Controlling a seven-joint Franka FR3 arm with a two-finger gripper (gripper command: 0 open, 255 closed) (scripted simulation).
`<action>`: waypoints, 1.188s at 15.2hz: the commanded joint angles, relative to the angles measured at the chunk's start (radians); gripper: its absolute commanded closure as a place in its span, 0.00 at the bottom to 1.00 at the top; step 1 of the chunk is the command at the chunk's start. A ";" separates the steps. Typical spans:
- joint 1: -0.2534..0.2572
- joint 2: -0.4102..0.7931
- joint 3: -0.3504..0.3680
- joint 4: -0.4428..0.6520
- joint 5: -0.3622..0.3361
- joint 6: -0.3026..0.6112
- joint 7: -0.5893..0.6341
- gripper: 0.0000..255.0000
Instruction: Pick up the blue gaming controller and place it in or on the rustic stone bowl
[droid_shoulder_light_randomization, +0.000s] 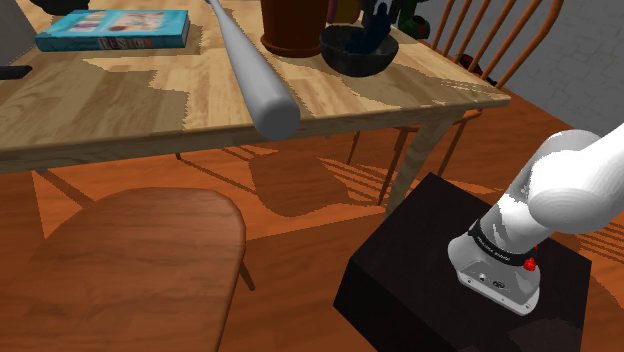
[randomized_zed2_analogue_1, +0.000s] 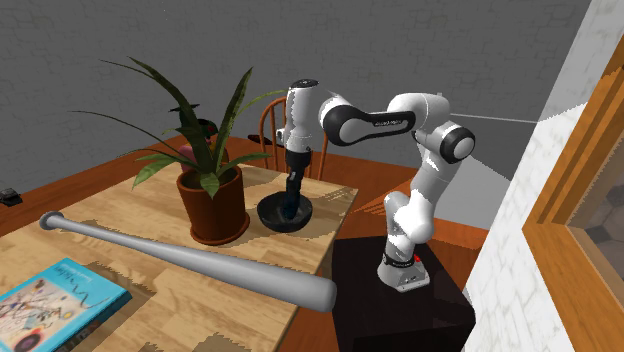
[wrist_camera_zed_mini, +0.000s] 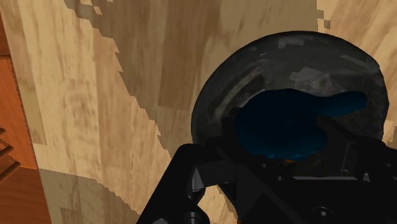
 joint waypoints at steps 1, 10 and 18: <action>0.000 -0.001 0.000 -0.004 0.000 0.002 0.000 1.00; 0.000 -0.001 0.000 -0.004 0.000 0.002 0.000 0.00; 0.001 0.037 0.008 0.163 -0.001 -0.127 0.001 0.00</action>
